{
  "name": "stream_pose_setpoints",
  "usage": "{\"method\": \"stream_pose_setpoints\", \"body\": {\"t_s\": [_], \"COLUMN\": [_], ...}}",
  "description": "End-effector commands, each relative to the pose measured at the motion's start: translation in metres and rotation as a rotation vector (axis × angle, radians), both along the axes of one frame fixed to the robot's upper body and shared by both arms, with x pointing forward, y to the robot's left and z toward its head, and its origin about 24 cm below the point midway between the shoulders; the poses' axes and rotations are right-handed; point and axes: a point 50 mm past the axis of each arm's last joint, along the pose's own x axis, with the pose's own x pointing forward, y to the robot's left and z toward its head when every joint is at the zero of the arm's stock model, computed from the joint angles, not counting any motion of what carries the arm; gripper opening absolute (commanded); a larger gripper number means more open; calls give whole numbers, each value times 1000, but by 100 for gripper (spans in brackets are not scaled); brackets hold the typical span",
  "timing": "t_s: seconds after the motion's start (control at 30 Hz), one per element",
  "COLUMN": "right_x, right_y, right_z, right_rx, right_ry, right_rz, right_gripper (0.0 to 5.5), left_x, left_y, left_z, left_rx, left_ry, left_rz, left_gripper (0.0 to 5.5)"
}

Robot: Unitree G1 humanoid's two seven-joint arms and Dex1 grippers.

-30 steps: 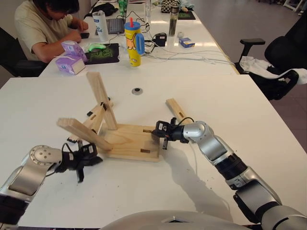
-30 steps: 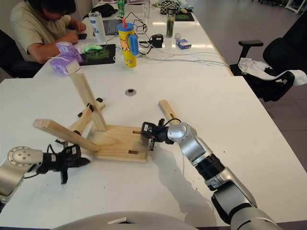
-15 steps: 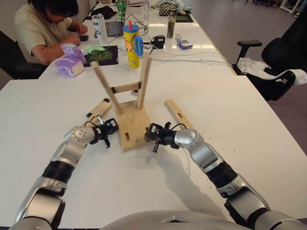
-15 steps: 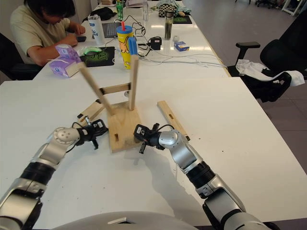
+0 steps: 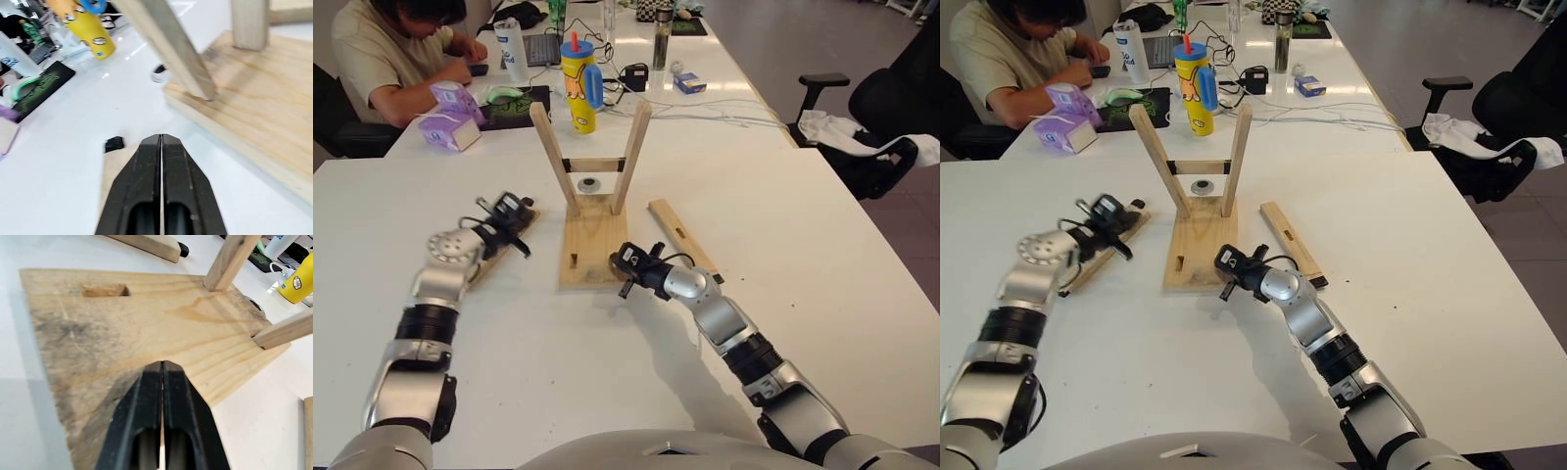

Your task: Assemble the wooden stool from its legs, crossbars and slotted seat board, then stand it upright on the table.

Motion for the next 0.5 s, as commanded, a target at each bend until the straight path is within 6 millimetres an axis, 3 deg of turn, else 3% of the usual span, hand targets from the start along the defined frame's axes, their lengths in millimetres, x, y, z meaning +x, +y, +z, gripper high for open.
{"method": "stream_pose_setpoints", "body": {"t_s": [0.03,0.13,0.27,0.5], "right_x": [-4,-9,-13,-18], "right_y": [-7,-2,6,6], "right_z": [-8,-6,-5,-7], "right_rx": [17,33,57,55], "right_ry": [31,36,55,75], "right_rz": [-53,-45,-28,-31], "right_gripper": [0,0,0,0], "left_x": [18,20,14,3], "left_y": [36,49,61,78], "left_z": [24,10,-8,-10], "left_rx": [102,175,79,-109], "left_ry": [-5,93,194,266], "left_rz": [99,133,190,258], "left_gripper": [5,5,5,112]}}
